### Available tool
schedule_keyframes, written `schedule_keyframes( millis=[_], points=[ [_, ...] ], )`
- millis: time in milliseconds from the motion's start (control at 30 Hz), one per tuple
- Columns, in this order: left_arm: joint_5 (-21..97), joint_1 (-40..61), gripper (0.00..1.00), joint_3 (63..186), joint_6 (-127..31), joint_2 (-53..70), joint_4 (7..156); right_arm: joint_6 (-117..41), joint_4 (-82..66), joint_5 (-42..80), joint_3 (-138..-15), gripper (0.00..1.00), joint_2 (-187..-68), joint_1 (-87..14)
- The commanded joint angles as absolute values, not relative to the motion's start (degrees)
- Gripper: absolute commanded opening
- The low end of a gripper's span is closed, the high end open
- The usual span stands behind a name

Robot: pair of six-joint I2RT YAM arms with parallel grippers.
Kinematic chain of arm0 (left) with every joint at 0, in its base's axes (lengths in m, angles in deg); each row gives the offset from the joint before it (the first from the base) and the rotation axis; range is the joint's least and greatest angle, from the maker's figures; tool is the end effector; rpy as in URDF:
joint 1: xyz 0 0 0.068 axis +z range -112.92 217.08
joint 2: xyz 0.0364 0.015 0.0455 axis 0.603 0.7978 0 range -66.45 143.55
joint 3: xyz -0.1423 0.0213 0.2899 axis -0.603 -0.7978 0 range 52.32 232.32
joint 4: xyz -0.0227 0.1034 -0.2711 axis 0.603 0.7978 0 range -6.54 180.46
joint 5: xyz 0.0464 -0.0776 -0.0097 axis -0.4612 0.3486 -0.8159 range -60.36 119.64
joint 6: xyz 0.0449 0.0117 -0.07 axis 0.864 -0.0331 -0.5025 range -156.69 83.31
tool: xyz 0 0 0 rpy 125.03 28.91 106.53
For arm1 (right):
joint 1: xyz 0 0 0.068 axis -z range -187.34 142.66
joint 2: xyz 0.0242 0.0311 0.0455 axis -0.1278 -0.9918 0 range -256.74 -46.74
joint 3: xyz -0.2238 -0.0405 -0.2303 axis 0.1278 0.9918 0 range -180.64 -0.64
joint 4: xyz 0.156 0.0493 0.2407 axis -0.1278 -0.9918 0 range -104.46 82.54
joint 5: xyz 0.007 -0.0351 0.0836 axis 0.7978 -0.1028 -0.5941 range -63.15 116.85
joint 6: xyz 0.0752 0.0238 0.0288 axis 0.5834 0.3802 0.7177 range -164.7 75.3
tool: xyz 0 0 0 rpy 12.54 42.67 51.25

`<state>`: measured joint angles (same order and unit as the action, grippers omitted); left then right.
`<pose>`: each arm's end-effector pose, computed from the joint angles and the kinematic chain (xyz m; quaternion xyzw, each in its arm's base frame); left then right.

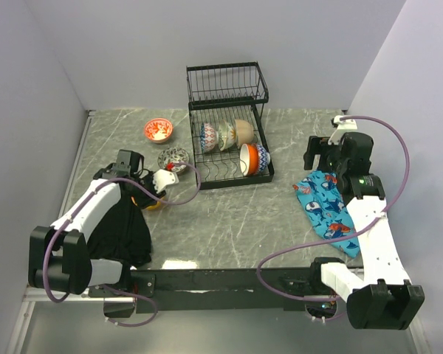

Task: Load the bowls into the dish rack

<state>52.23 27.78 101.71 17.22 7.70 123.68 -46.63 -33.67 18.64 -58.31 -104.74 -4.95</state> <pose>0.2616 -0.0715 0.2278 0.5379 0.7931 -0.0963 0.2690 0.2608 -0.0003 0.3745 -0.0342 0.8485 0.0410 0.5265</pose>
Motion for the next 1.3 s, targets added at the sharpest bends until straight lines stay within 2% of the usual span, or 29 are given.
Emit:
schedule_keyframes(
  millis=[0,333,533,767,900,1000,1100,1267],
  points=[
    [53.5,27.2,0.41,101.5,17.9,6.9,124.2,-46.1,-31.9,19.3,-58.0,0.95,-102.5,-5.1],
    [50.3,25.0,0.41,97.4,14.7,5.8,121.9,-45.4,-31.4,19.1,-57.2,0.95,-102.0,-5.2],
    [46.8,23.9,0.34,96.4,10.7,6.8,116.0,-45.4,-31.8,19.2,-58.1,0.95,-102.1,-5.3],
    [44.3,23.3,0.16,96.6,8.1,8.3,113.5,-45.1,-32.2,19.4,-57.6,0.95,-101.1,-5.2],
    [44.1,23.0,0.14,96.2,8.2,8.4,113.8,-44.8,-31.9,19.5,-57.1,0.95,-100.4,-5.1],
    [44.2,22.9,0.03,96.2,8.2,8.2,114.3,-44.8,-31.9,19.5,-56.8,0.95,-99.8,-5.2],
    [45.0,22.9,0.01,97.8,8.0,7.3,117.5,-44.8,-32.2,19.7,-56.7,0.95,-99.3,-5.2],
    [52.0,22.9,0.01,111.8,6.3,4.7,132.1,-45.2,-33.2,20.3,-56.9,0.95,-98.5,-5.2]
  ],
)
